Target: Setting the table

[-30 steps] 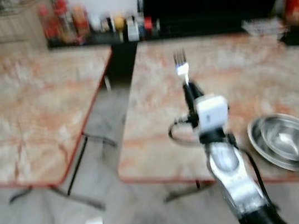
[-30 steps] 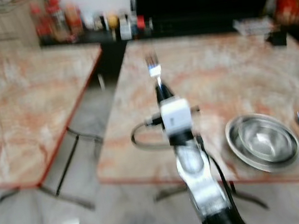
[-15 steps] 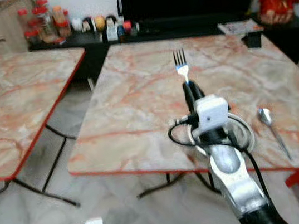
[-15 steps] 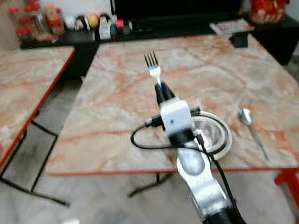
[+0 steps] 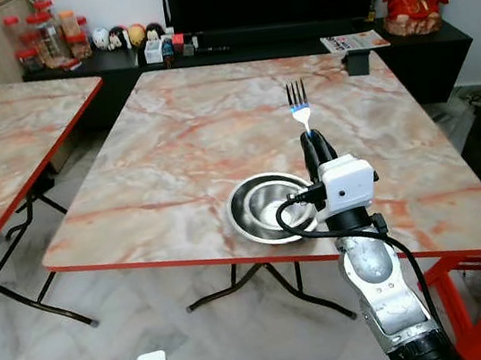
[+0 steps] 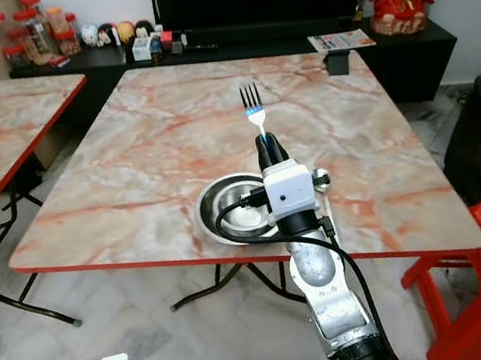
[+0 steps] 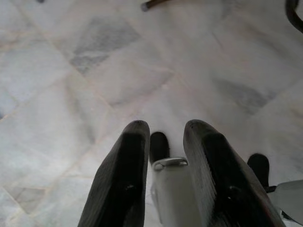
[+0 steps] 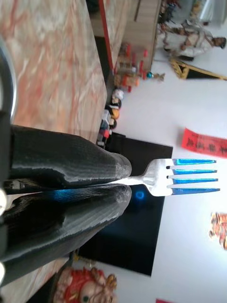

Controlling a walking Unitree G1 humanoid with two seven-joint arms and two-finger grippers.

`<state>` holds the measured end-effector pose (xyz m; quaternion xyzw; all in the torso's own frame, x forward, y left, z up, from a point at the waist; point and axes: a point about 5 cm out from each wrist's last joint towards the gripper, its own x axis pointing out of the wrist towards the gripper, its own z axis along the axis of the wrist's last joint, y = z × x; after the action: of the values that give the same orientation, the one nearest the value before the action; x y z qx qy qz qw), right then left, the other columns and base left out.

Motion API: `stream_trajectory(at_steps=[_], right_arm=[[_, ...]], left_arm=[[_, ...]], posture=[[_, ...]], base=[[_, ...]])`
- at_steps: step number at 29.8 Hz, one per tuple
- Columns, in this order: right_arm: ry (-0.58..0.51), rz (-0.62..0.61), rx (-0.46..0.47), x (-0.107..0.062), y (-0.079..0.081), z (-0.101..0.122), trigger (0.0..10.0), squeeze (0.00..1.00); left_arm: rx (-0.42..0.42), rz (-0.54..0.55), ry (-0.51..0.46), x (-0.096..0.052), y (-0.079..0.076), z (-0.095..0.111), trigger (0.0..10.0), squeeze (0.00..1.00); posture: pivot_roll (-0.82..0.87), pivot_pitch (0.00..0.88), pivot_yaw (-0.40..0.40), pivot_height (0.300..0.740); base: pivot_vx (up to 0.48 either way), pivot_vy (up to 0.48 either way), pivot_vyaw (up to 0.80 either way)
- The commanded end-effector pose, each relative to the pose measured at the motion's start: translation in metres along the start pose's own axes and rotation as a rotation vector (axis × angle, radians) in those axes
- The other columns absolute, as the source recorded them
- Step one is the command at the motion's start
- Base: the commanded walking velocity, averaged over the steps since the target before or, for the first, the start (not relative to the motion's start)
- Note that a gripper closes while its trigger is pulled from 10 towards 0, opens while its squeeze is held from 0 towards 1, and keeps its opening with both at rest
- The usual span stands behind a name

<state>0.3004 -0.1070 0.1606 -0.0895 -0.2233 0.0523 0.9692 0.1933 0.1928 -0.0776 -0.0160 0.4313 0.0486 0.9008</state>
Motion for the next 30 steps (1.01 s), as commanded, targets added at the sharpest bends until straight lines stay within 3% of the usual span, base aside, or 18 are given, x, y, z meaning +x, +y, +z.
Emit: stream_trajectory(at_steps=[1, 5, 30], right_arm=[[0.006, -0.022, -0.017, -0.002, -0.007, -0.001, 10.0, 0.00], [0.016, -0.028, -0.018, -0.004, -0.007, -0.002, 10.0, 0.00], [0.080, -0.051, -0.011, -0.008, -0.007, -0.013, 10.0, 0.00]], left_arm=[[0.005, -0.019, 0.007, 0.000, -0.007, -0.001, 10.0, 0.00], [0.005, -0.019, 0.008, 0.000, -0.007, -0.001, 10.0, 0.00], [-0.031, 0.002, 0.002, 0.000, -0.003, 0.001, 10.0, 0.00]], posture=[[-0.10, 0.000, 0.010, 0.740], [-0.10, 0.000, 0.012, 0.740], [-0.10, 0.000, 0.019, 0.740]], base=[[0.000, -0.375, 0.00], [0.000, -0.349, 0.00], [0.000, 0.000, -0.05]])
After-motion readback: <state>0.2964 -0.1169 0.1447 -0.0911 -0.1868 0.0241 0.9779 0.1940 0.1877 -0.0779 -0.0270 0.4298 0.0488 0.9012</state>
